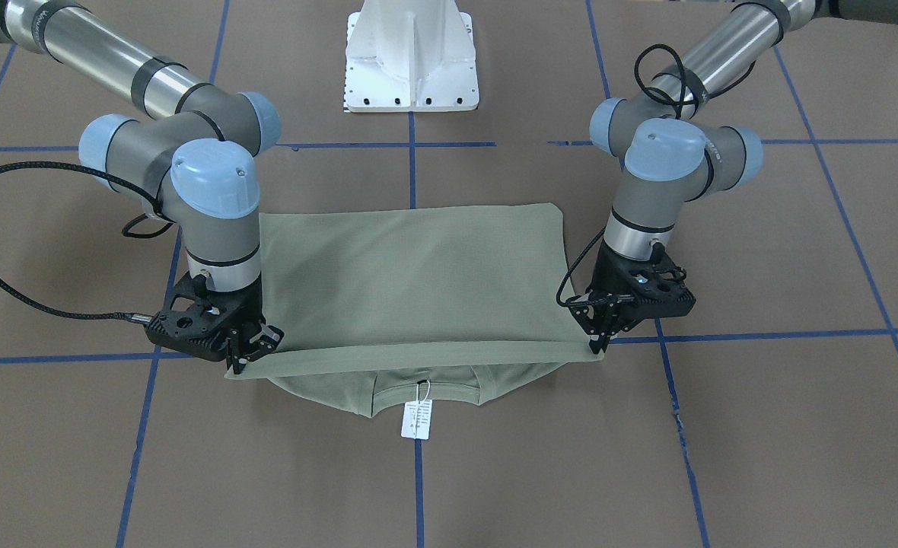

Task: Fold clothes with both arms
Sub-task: 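Lay the hem down near the collar and open both grippers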

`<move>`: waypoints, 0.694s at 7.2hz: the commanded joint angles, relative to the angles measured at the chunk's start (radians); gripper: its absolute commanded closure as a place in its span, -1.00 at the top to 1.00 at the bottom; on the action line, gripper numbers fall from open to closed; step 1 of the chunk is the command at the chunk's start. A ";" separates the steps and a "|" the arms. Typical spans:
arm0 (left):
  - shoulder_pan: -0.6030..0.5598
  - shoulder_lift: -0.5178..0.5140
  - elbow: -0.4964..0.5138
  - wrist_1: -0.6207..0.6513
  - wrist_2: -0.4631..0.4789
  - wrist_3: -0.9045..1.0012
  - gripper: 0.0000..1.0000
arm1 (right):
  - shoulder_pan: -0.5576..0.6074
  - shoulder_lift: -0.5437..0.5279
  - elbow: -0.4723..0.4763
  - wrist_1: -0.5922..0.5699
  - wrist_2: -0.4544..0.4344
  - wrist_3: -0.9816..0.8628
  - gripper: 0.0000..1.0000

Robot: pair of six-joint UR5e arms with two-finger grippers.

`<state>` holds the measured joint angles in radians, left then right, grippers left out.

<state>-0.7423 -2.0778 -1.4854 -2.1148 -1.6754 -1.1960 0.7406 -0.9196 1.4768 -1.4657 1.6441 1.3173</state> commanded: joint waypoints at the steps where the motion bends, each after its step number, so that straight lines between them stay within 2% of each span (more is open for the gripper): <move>1: -0.002 -0.002 -0.003 -0.011 -0.004 0.095 0.99 | -0.001 0.004 0.003 -0.002 0.003 -0.022 1.00; 3: -0.008 0.013 -0.065 -0.016 -0.056 0.158 1.00 | 0.070 -0.013 0.016 0.004 0.147 -0.215 1.00; 4: -0.005 0.036 -0.114 -0.017 -0.091 0.153 1.00 | 0.080 -0.042 0.049 0.004 0.160 -0.254 1.00; 5: 0.009 0.107 -0.195 -0.028 -0.093 0.138 1.00 | 0.080 -0.047 0.066 0.004 0.160 -0.251 1.00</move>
<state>-0.7445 -2.0332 -1.5993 -2.1338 -1.7518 -1.0486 0.8119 -0.9516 1.5179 -1.4625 1.7881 1.0916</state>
